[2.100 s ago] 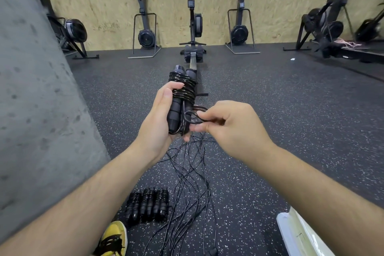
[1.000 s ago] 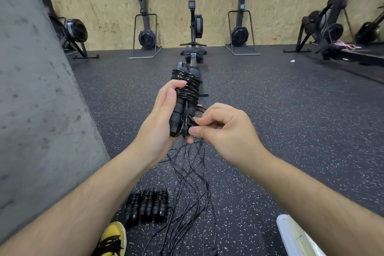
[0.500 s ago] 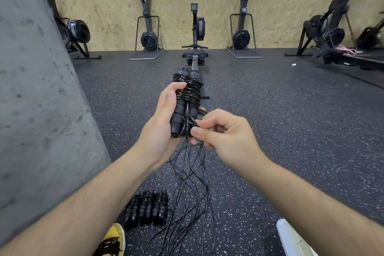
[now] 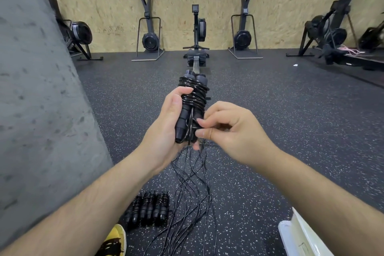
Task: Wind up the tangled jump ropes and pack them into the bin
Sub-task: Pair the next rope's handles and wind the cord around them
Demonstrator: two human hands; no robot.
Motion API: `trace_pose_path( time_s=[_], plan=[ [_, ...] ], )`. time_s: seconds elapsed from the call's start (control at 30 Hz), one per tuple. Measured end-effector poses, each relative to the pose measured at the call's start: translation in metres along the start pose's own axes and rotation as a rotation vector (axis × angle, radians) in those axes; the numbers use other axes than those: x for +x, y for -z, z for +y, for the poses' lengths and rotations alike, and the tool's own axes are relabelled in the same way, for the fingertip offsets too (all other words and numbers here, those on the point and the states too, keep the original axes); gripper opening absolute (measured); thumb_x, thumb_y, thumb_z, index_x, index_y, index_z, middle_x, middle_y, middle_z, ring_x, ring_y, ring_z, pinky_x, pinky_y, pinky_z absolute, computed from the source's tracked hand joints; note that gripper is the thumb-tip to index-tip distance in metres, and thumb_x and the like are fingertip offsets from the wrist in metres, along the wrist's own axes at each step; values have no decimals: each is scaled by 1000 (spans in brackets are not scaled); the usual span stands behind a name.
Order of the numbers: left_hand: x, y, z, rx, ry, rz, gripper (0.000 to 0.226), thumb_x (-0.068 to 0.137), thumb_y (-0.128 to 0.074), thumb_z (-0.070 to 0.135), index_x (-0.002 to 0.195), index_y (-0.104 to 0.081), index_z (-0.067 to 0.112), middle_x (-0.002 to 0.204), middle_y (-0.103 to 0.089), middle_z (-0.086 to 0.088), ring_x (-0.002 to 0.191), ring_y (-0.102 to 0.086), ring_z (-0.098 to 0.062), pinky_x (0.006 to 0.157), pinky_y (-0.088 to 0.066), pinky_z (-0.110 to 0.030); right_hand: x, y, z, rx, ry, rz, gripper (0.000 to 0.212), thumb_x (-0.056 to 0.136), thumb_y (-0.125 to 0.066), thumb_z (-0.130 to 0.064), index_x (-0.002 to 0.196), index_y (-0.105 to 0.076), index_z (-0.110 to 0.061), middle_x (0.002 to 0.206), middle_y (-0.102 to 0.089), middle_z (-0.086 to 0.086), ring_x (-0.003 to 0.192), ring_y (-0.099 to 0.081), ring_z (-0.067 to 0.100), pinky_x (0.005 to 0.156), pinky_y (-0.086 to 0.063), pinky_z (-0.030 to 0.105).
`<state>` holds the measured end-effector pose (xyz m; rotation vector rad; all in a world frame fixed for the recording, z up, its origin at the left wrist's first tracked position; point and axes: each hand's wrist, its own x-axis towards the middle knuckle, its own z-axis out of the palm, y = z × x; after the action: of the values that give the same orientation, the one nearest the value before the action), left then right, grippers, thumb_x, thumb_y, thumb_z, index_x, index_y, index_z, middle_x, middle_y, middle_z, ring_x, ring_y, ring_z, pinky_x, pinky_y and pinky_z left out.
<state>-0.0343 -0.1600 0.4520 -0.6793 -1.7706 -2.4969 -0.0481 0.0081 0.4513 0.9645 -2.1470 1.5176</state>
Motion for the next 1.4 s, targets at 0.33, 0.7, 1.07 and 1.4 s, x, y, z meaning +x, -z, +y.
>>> trace_pose_path(
  time_s=[0.33,0.7,1.07,1.4],
  plan=[
    [1,-2,2,-17,12,58,33,109,-27,43,127,-51,32,102,-70,-9,69,-59,-22,55,-42,-35,-6,-20,-3,255,-90,122,11,78,-77,10,71,-68,8,83,-61,12,56,-66,24,60,-57,38],
    [3,2,7,69,4,3,33,103,-33,47,126,-53,36,111,-60,-16,75,-56,-24,56,-44,-36,0,-11,-14,214,-259,70,13,74,-84,1,72,-71,-3,72,-70,12,56,-61,25,60,-48,37],
    [1,-1,1,143,-28,-63,34,99,-37,51,124,-53,35,106,-63,-4,73,-57,-20,53,-47,-35,4,-10,-19,174,-181,149,22,70,-78,15,64,-69,-3,79,-63,8,57,-66,19,57,-55,35],
    [9,1,2,172,-57,145,37,102,-31,50,124,-58,38,115,-67,-6,97,-57,-32,79,-43,-52,5,-21,-25,-44,-123,181,21,86,-65,-6,101,-70,-20,87,-67,-4,72,-68,17,70,-58,36]
  ],
)
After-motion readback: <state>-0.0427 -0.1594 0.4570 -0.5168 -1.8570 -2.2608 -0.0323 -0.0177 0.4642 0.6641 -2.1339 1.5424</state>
